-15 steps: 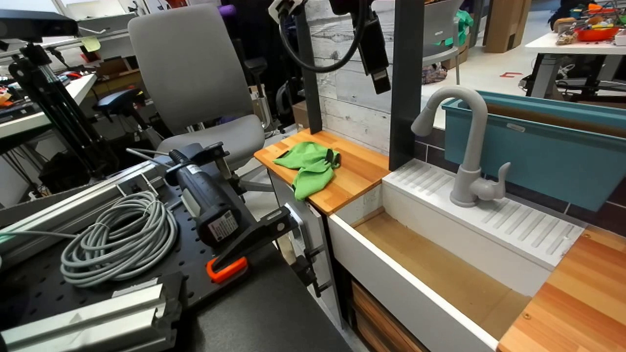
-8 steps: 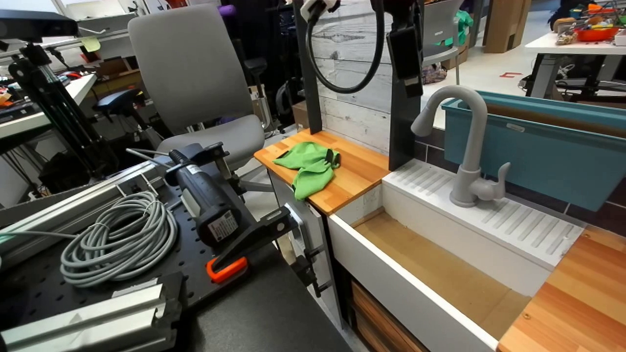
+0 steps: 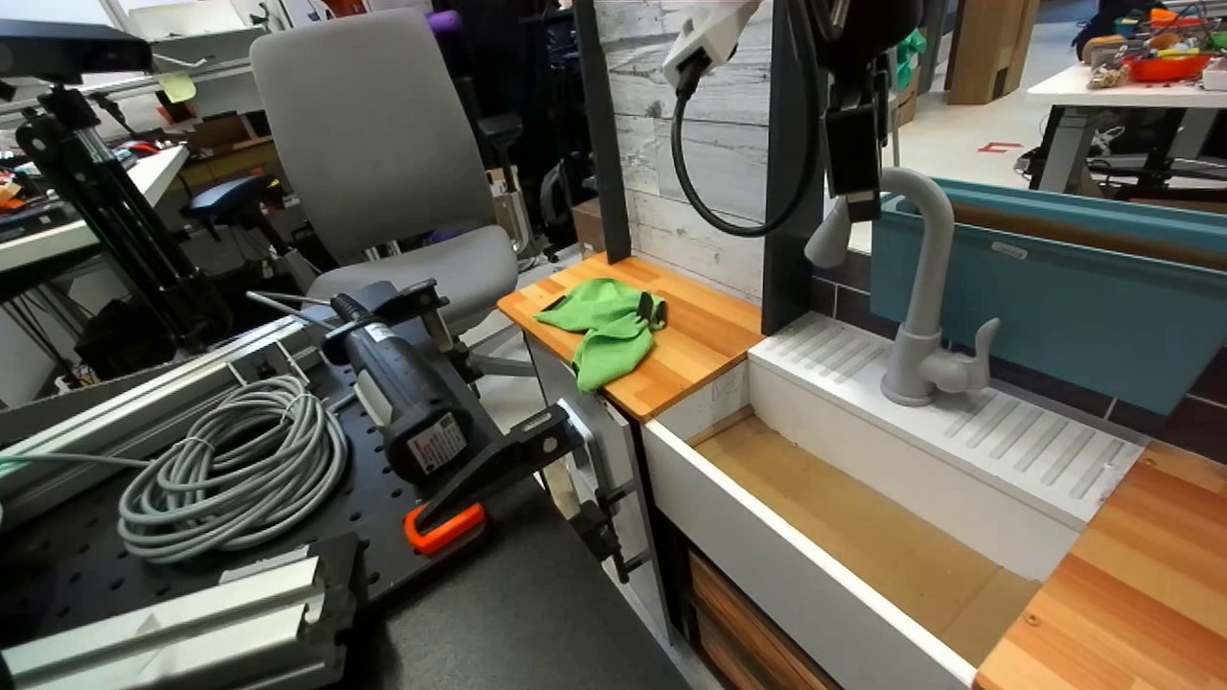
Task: Move the green towel to the right and push the faucet to the right then fold the towel once from right to left.
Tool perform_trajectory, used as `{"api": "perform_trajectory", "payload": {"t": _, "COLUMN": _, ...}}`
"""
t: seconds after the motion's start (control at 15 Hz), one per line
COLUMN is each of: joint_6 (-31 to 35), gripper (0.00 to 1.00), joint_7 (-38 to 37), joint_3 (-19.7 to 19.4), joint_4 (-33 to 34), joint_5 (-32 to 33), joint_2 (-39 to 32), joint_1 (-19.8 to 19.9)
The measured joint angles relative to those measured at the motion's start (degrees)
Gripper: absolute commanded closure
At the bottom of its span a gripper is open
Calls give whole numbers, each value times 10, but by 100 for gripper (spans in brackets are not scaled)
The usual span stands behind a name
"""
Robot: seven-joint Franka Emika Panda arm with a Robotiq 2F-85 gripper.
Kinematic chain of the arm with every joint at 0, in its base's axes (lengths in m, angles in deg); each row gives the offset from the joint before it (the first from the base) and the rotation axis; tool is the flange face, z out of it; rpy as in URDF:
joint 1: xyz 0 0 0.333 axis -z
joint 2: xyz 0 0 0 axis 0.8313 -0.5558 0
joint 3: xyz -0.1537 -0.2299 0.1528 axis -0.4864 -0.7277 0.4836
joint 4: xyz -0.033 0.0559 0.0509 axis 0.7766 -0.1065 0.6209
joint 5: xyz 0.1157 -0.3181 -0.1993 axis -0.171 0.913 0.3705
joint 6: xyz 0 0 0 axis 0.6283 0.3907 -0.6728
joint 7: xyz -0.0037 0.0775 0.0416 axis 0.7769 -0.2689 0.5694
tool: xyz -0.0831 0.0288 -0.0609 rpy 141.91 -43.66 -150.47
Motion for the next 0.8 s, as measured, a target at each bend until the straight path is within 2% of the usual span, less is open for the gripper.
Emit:
{"api": "perform_trajectory", "payload": {"t": 0.13, "joint_6": 0, "gripper": 0, "joint_7": 0, "joint_3": 7, "joint_4": 16, "joint_5": 0, "joint_2": -18, "joint_1": 0}}
{"api": "perform_trajectory", "payload": {"t": 0.2, "joint_6": 0, "gripper": 25, "joint_7": 0, "joint_3": 11, "joint_4": 23, "joint_5": 0, "joint_2": -26, "joint_1": 0}}
{"api": "perform_trajectory", "payload": {"t": 0.27, "joint_6": 0, "gripper": 26, "joint_7": 0, "joint_3": 16, "joint_4": 31, "joint_5": 0, "joint_2": -33, "joint_1": 0}}
{"api": "perform_trajectory", "payload": {"t": 0.8, "joint_6": 0, "gripper": 89, "joint_7": 1, "joint_3": 38, "joint_4": 55, "joint_5": 0, "joint_2": -58, "joint_1": 2}}
